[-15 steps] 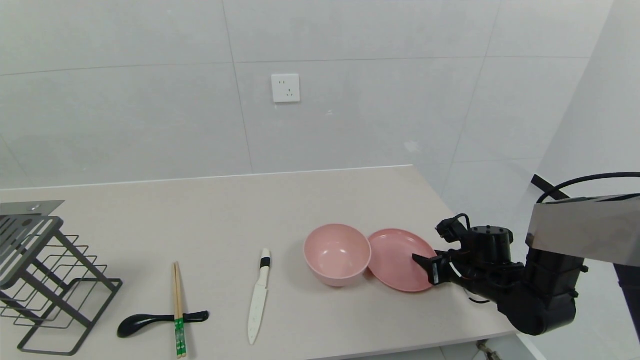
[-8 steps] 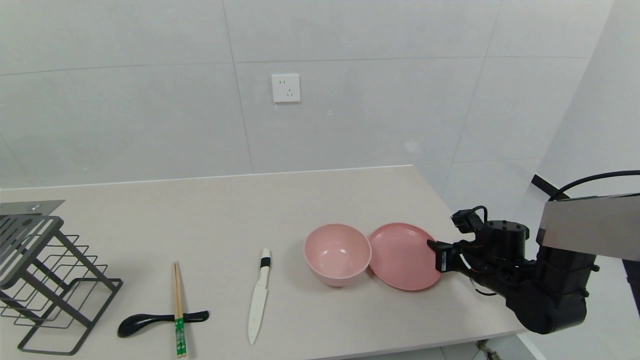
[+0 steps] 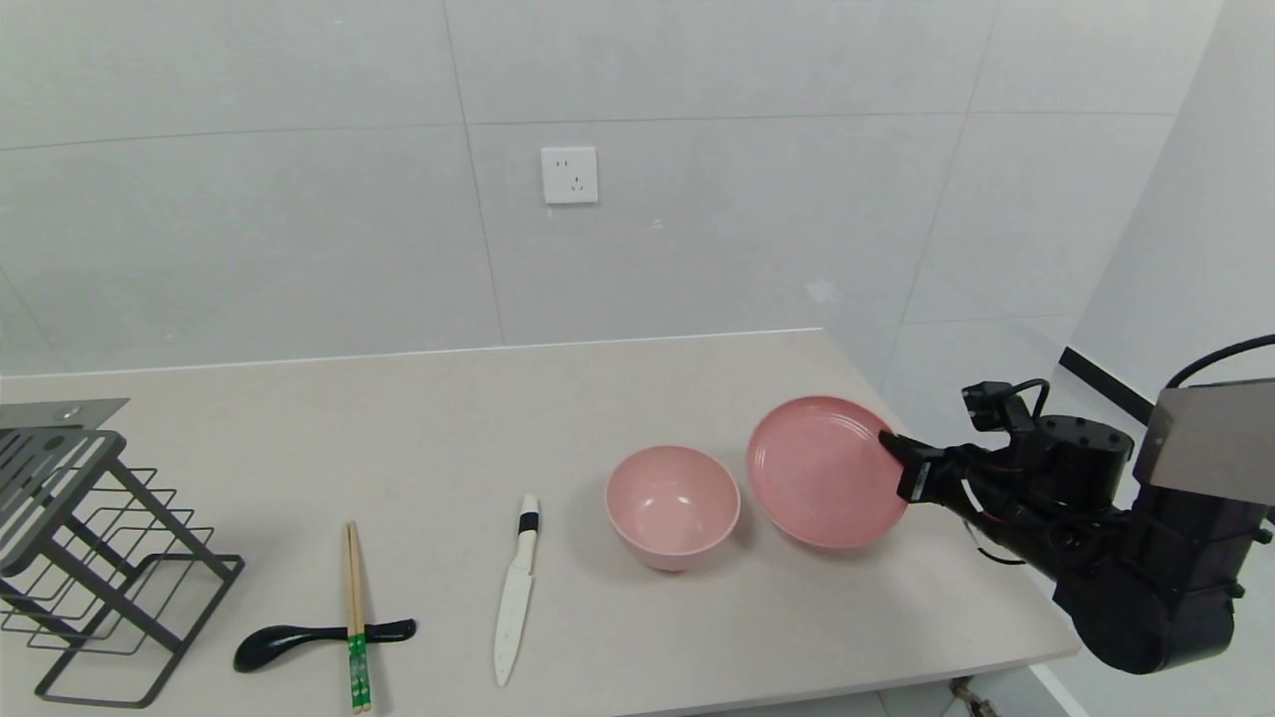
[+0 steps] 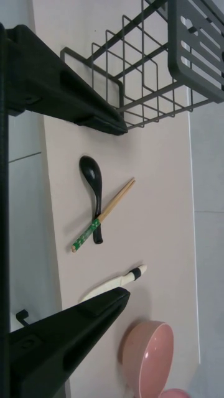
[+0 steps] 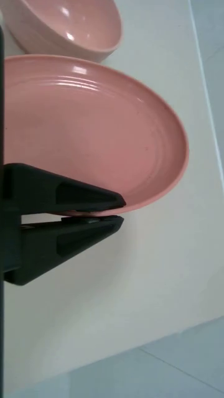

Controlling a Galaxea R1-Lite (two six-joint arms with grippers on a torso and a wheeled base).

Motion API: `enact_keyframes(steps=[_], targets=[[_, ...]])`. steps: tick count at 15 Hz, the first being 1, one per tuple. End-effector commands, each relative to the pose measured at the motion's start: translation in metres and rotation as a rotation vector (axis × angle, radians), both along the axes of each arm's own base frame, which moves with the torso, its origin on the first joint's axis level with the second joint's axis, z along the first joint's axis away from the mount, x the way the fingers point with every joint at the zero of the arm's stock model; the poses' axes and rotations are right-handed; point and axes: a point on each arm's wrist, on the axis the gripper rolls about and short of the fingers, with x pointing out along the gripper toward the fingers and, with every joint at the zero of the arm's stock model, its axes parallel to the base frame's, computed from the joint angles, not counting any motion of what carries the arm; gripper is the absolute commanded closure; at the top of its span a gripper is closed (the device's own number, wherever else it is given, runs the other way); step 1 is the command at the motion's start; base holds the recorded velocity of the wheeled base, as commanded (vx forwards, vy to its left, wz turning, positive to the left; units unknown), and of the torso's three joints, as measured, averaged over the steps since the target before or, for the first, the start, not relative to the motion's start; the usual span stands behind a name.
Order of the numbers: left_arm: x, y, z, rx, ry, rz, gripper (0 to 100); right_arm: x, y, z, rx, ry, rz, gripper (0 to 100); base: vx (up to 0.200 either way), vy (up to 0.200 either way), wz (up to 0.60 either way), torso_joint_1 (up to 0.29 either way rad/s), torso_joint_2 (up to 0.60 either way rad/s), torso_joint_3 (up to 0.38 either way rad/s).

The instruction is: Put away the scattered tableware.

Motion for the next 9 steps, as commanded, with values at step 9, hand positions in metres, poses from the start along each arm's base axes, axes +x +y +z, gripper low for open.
enact_keyframes(steps=[9], targets=[[0.0, 0.0, 0.0, 0.001, -0.001, -0.002, 0, -0.071, -0.024, 0.113, -0.001, -0.322, -0.05, 100, 0.0, 0.0, 0.0, 0.0, 0.0, 0.0]])
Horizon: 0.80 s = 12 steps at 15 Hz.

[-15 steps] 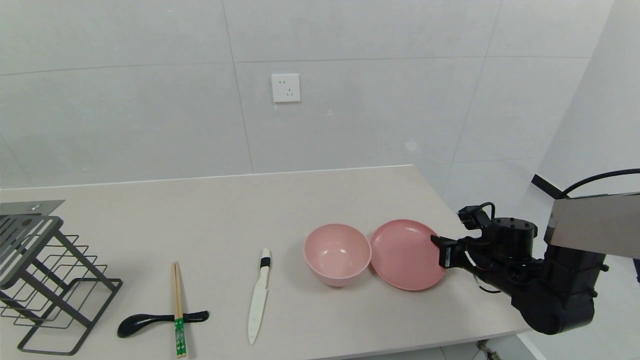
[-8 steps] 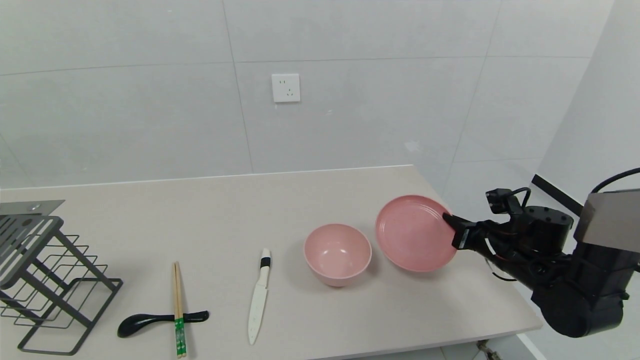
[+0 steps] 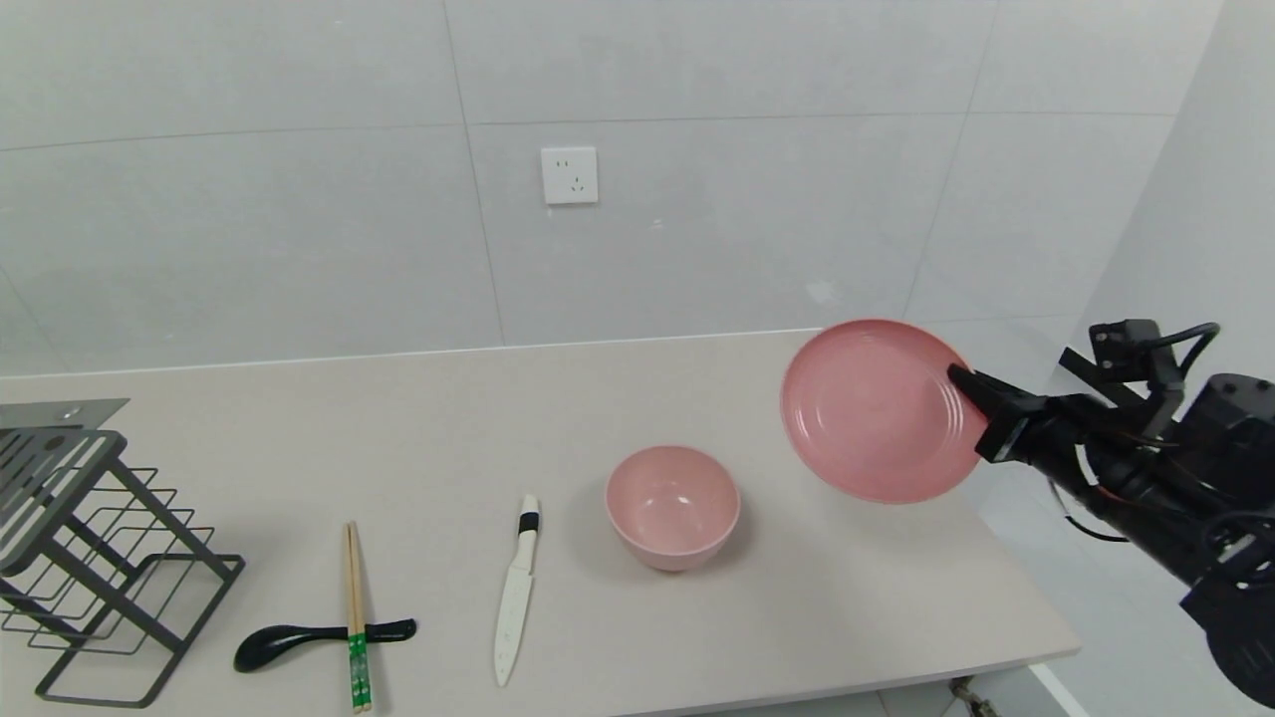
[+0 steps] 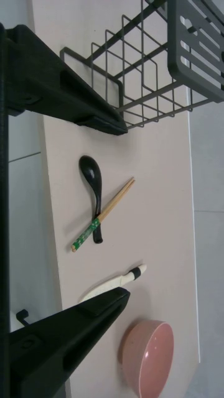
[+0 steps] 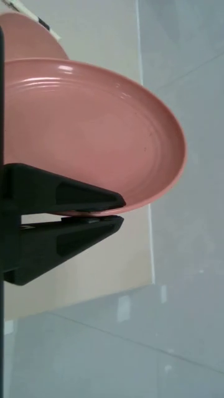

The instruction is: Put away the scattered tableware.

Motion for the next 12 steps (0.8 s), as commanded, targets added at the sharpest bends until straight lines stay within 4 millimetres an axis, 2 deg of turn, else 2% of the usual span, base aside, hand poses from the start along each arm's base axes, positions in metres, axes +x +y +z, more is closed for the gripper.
enact_keyframes(steps=[1, 2, 4, 8, 11, 12], targets=[[0.0, 0.0, 0.0, 0.001, 0.0, 0.0, 0, -0.02, -0.012, 0.026, 0.002, -0.092, -0.036, 100, 0.0, 0.0, 0.0, 0.0, 0.0, 0.0], [0.0, 0.0, 0.0, 0.004, 0.0, -0.003, 0, -0.025, -0.033, 0.036, -0.014, -0.139, -0.078, 100, 0.0, 0.0, 0.0, 0.0, 0.0, 0.0], [0.0, 0.0, 0.0, 0.004, -0.001, -0.008, 0, -0.026, -0.053, 0.04, -0.068, -0.166, -0.099, 100, 0.0, 0.0, 0.0, 0.0, 0.0, 0.0], [0.0, -0.001, 0.0, 0.003, -0.001, -0.036, 0, -0.027, -0.055, 0.04, -0.099, -0.173, -0.056, 100, 0.0, 0.0, 0.0, 0.0, 0.0, 0.0], [-0.009, -0.001, 0.043, 0.027, -0.408, -0.017, 0, -0.025, -0.054, 0.038, -0.101, -0.167, -0.049, 100, 0.0, 0.0, 0.0, 0.0, 0.0, 0.0], [-0.011, -0.001, 0.048, 0.028, -0.428, -0.018, 0, -0.027, -0.053, 0.037, -0.1, -0.162, -0.047, 100, 0.0, 0.0, 0.0, 0.0, 0.0, 0.0]])
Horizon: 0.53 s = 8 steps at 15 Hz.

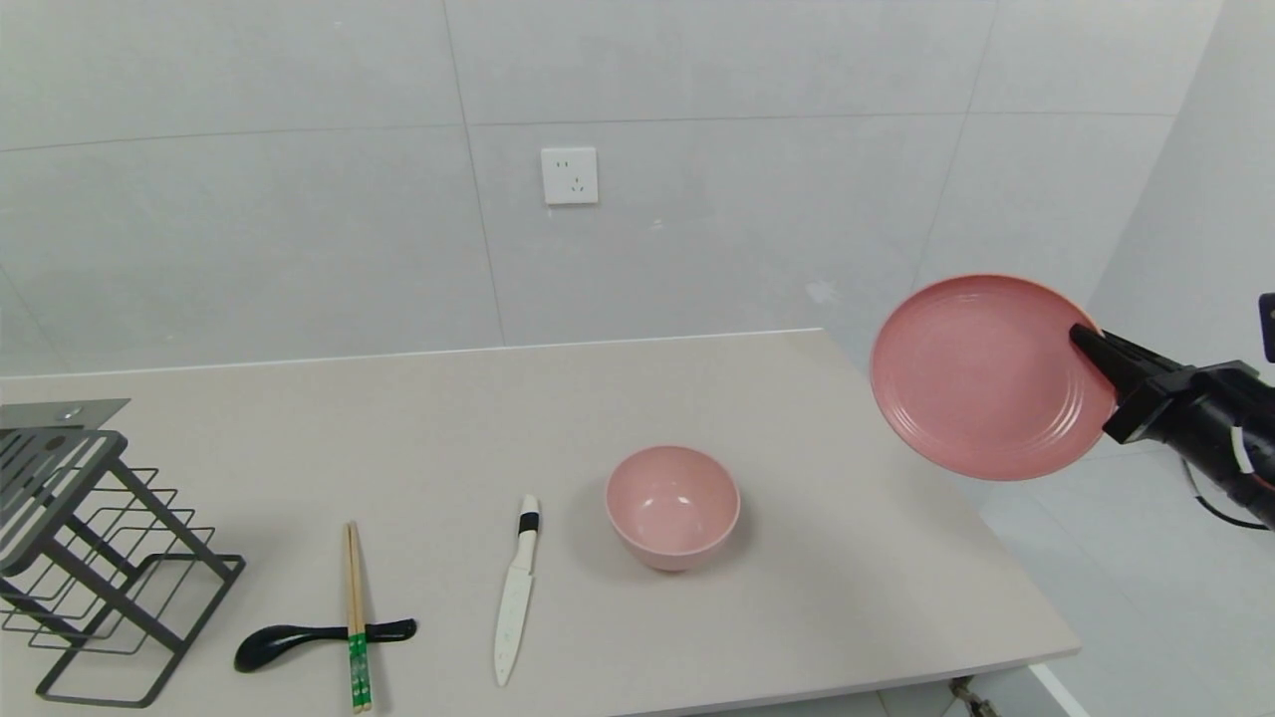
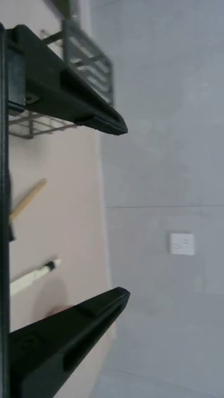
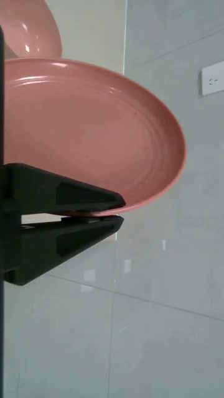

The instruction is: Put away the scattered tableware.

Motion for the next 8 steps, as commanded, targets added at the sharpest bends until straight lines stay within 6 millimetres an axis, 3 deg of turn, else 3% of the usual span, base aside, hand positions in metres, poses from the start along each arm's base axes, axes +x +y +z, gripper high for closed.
enact_keyframes(steps=[1, 3, 5, 8], targets=[[-0.008, 0.0, 0.022, -0.019, -0.025, -0.016, 0, -0.002, 0.004, -0.001, 0.001, 0.007, 0.014, 100, 0.0, 0.0, 0.0, 0.0, 0.0, 0.0], [-0.009, 0.002, 0.057, -0.053, 0.054, -0.08, 0, -0.002, 0.004, -0.002, 0.003, 0.011, 0.014, 100, 0.0, 0.0, 0.0, 0.0, 0.0, 0.0], [0.007, 0.004, 0.083, -0.13, 0.23, -0.196, 0, -0.002, 0.004, -0.002, 0.002, 0.012, 0.014, 100, 0.0, 0.0, 0.0, 0.0, 0.0, 0.0], [0.035, -0.002, 0.069, -0.105, 0.461, -0.272, 0, -0.005, 0.005, -0.006, 0.003, 0.029, 0.02, 100, 0.0, 0.0, 0.0, 0.0, 0.0, 0.0]])
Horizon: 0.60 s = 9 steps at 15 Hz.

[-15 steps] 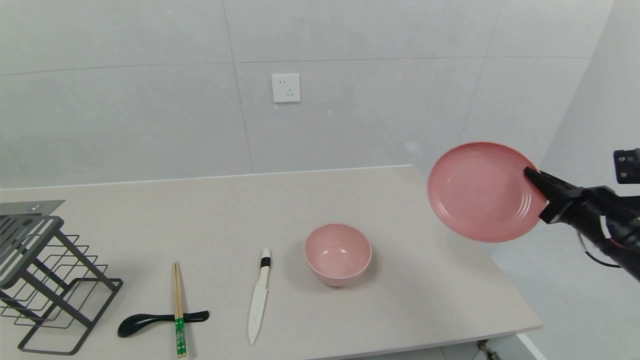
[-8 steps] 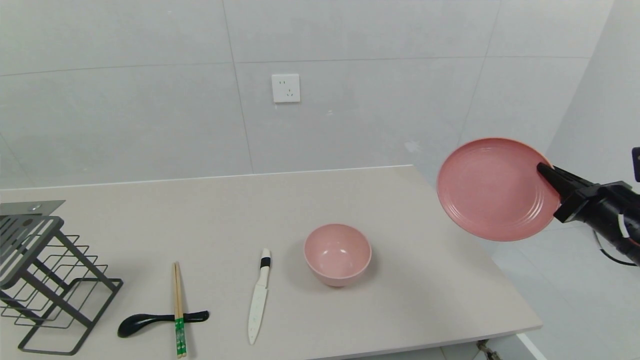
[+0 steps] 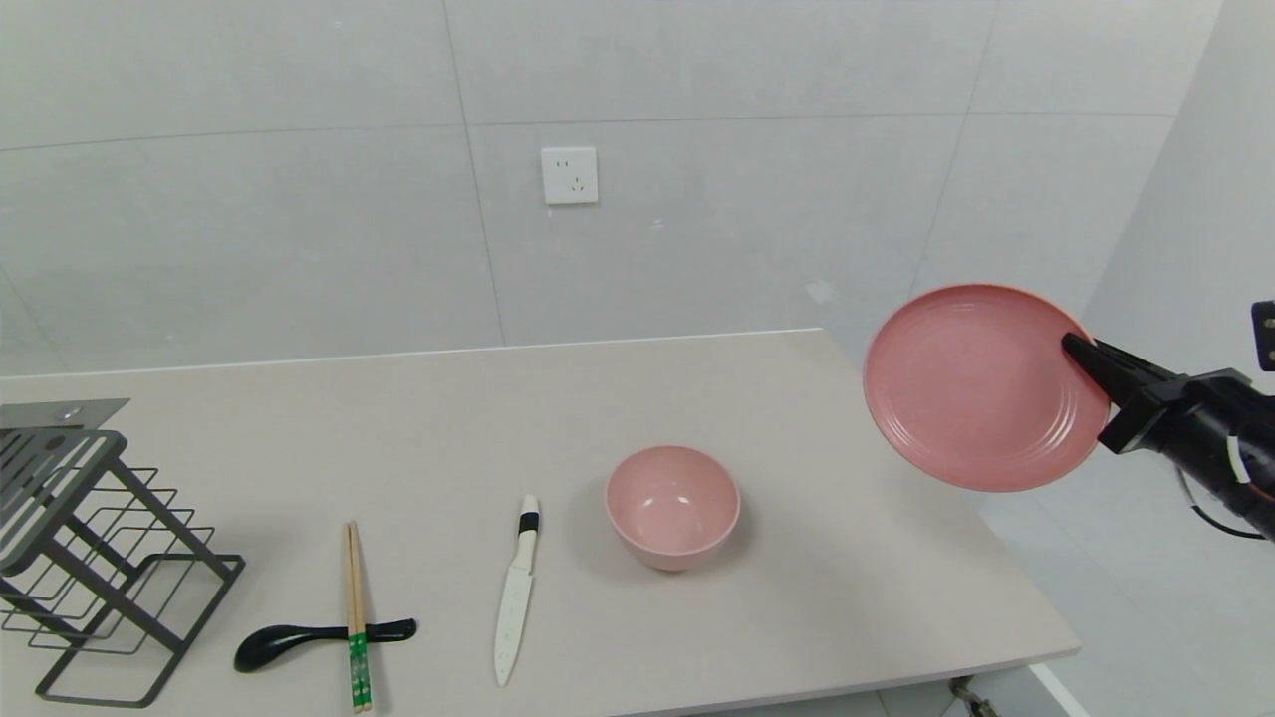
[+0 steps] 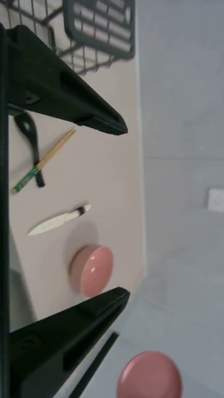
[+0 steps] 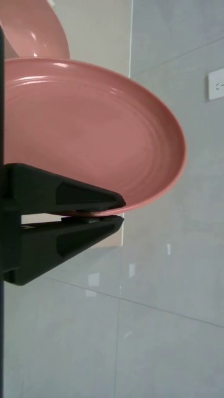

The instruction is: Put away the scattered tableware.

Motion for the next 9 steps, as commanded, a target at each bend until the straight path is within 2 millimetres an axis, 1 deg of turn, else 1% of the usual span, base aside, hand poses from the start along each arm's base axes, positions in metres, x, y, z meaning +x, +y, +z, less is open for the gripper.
enact_keyframes(steps=[1, 4, 6, 8, 9], targets=[[0.036, -0.007, 0.001, 0.041, 0.204, -0.078, 0, -0.002, 0.001, -0.002, 0.0, 0.008, 0.009, 100, 0.0, 0.0, 0.0, 0.0, 0.0, 0.0], [0.071, -0.014, 0.005, 0.063, 0.271, -0.094, 0, -0.002, 0.0, -0.001, -0.002, 0.007, 0.026, 100, 0.0, 0.0, 0.0, 0.0, 0.0, 0.0], [0.091, -0.02, 0.008, 0.071, 0.276, -0.153, 0, -0.002, -0.001, -0.001, 0.0, 0.007, 0.02, 100, 0.0, 0.0, 0.0, 0.0, 0.0, 0.0], [0.102, -0.027, 0.011, 0.072, 0.253, -0.238, 0, -0.002, -0.001, -0.002, -0.002, 0.008, 0.019, 100, 0.0, 0.0, 0.0, 0.0, 0.0, 0.0], [0.106, -0.029, 0.01, 0.086, 0.264, -0.246, 0, -0.003, -0.001, -0.002, -0.002, 0.01, 0.019, 100, 0.0, 0.0, 0.0, 0.0, 0.0, 0.0]])
